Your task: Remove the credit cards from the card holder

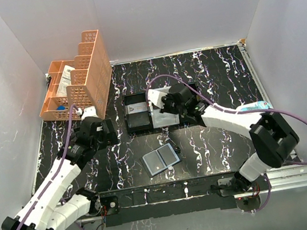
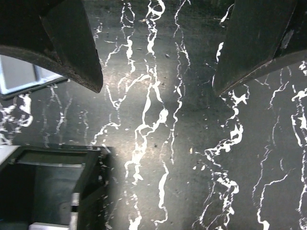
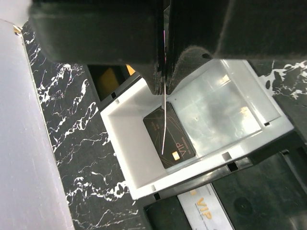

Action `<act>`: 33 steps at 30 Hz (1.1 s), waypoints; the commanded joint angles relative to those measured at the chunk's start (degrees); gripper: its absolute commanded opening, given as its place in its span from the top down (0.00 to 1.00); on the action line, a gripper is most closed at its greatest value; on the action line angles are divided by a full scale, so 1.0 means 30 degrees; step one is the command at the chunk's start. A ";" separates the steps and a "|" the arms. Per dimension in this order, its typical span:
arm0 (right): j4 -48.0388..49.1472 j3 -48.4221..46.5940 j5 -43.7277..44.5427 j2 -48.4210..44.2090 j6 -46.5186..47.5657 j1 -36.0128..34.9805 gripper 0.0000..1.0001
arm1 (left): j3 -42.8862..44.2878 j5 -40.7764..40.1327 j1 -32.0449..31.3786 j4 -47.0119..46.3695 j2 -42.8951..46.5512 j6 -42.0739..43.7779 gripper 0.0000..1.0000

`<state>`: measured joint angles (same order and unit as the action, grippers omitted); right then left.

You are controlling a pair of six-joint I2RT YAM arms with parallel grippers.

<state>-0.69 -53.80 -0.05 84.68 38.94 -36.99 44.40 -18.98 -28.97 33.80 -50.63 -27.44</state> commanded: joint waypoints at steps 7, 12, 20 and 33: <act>0.0874 -0.2751 -0.0441 0.2708 0.3608 0.0414 1.00 | 0.0307 -0.1540 0.0108 0.0538 0.1492 0.0010 0.01; -0.0283 -0.3876 -0.0888 0.4238 0.4972 0.0862 1.00 | 0.0171 -0.1477 0.0107 0.0393 0.2007 0.0028 0.01; -0.0982 -0.5201 -0.0277 0.6056 0.6295 0.0909 1.00 | 0.0317 -0.0639 0.0121 0.0296 0.1286 0.0446 0.01; 0.0918 -0.5628 0.0149 0.8472 0.7025 0.0906 1.00 | 0.0288 -0.1065 0.0106 0.0348 0.1555 0.0708 0.01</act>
<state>-3.68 -67.83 -1.17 109.47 58.15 -34.35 44.47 -21.21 -28.97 34.79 -47.13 -26.37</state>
